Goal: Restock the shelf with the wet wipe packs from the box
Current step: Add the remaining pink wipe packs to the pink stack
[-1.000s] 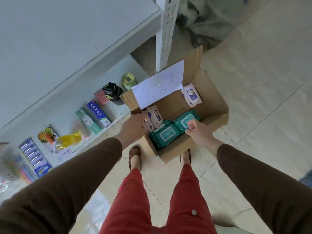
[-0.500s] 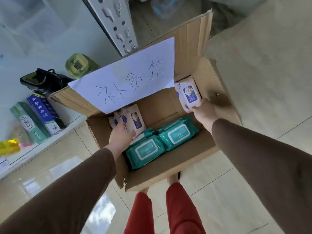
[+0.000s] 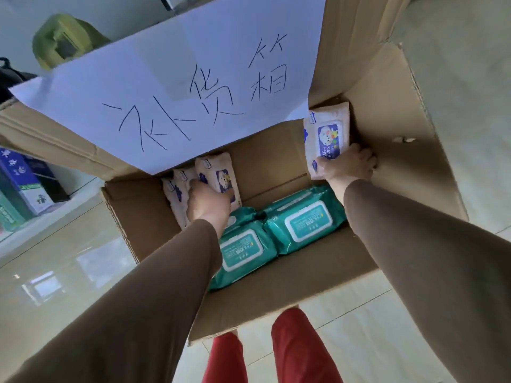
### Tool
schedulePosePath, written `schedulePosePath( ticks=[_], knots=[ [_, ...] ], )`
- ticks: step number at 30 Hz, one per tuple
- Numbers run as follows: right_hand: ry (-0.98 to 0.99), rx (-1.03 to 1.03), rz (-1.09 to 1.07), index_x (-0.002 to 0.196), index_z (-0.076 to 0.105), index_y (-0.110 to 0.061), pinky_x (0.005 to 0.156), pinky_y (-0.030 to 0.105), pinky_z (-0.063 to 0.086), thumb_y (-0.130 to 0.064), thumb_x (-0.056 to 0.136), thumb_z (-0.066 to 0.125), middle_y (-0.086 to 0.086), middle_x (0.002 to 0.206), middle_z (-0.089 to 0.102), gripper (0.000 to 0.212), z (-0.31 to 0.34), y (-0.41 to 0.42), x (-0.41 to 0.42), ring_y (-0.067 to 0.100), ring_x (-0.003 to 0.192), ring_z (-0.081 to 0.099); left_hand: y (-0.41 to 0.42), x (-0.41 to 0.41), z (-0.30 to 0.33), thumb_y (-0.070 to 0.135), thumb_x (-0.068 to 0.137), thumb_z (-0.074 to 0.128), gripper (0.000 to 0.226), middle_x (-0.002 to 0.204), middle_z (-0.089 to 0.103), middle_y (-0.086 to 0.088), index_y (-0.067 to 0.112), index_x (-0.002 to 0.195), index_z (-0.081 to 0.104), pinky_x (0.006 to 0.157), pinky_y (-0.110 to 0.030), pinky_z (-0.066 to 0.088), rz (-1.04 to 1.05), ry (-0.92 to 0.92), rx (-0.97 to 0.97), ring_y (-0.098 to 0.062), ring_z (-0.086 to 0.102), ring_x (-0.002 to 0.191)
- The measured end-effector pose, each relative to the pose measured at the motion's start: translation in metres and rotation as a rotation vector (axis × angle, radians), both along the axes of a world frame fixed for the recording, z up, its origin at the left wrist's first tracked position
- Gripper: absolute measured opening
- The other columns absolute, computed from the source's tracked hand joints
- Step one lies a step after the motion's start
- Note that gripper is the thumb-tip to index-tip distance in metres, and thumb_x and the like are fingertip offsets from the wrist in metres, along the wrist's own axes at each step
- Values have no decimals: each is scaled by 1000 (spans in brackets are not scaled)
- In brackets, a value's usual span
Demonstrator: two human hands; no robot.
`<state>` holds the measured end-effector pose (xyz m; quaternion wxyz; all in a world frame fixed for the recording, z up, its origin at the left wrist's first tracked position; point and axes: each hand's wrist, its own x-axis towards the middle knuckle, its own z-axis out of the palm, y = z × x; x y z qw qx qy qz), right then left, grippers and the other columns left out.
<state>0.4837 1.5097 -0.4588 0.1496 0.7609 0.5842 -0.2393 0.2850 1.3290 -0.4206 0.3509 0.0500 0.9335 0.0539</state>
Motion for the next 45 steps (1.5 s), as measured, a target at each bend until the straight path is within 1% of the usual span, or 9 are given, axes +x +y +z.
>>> schedulePosePath(
  ticks=[4, 8, 11, 16, 21, 26, 31, 36, 45],
  knots=[
    [485, -143, -268, 111, 60, -26, 57, 19, 45, -30, 73, 83, -7, 105, 70, 45, 13, -4, -1, 4, 80, 64, 12, -5, 0, 45, 78, 74, 40, 101, 68, -8, 13, 100, 64, 83, -36, 55, 53, -122, 48, -29, 65, 93],
    [786, -187, -438, 121, 56, -15, 69, 26, 59, -12, 77, 81, 0, 105, 73, 50, 49, -4, -7, 14, 85, 73, 4, -6, 26, 29, 80, 74, 25, 77, 59, 9, 22, 96, 56, 67, -27, 44, 118, -119, 240, -24, 63, 82],
    [748, -264, -514, 112, 52, -19, 56, 23, 51, -20, 80, 81, 5, 111, 67, 44, 88, -16, -8, 13, 84, 66, -20, -11, 70, 33, 79, 74, 35, 77, 55, 17, 35, 99, 46, 67, -28, 41, -19, -76, 266, -18, 57, 75],
    [733, -300, -530, 106, 55, -22, 57, 28, 53, -25, 82, 81, 5, 107, 68, 35, 177, -70, -4, 19, 83, 69, -78, -18, 162, 37, 79, 73, 50, 102, 68, 1, 29, 125, 55, 69, -32, 46, -366, -103, 180, -30, 65, 93],
    [798, -192, -261, 95, 59, -1, 67, 43, 57, -15, 77, 80, 8, 89, 75, 31, 300, -147, -21, 28, 78, 73, -144, -46, 276, 42, 76, 73, 32, 82, 65, 9, 32, 103, 59, 63, -32, 51, -348, -117, 260, -18, 62, 74],
    [1002, -181, -267, 98, 60, -8, 45, 16, 44, -13, 78, 82, -6, 70, 74, 30, 428, -224, -73, 8, 53, 65, -213, -105, 394, 36, 74, 80, 35, 87, 67, 9, 27, 102, 62, 67, -33, 53, -257, -134, 432, -13, 63, 75],
    [1227, -307, -212, 108, 61, -9, 67, 34, 60, -14, 82, 79, 10, 103, 76, 32, 528, -282, -145, 27, 88, 75, -284, -171, 505, 40, 72, 80, 30, 77, 67, 9, 27, 93, 63, 56, -28, 44, -223, -24, 541, -13, 63, 69],
    [1402, -351, -31, 111, 62, -14, 66, 33, 60, -16, 87, 74, 8, 108, 76, 27, 608, -311, -219, 25, 90, 75, -342, -232, 583, 40, 75, 77, 27, 81, 71, 4, 26, 94, 65, 71, -42, 54, -160, 34, 622, -19, 68, 75],
    [1576, -385, 51, 119, 61, -16, 79, 41, 58, -15, 84, 76, 8, 117, 73, 38, 673, -310, -373, 28, 104, 70, -371, -346, 647, 36, 73, 76, 21, 77, 71, 7, 29, 90, 65, 59, -29, 50, -90, 168, 701, -14, 68, 71]
  ],
)
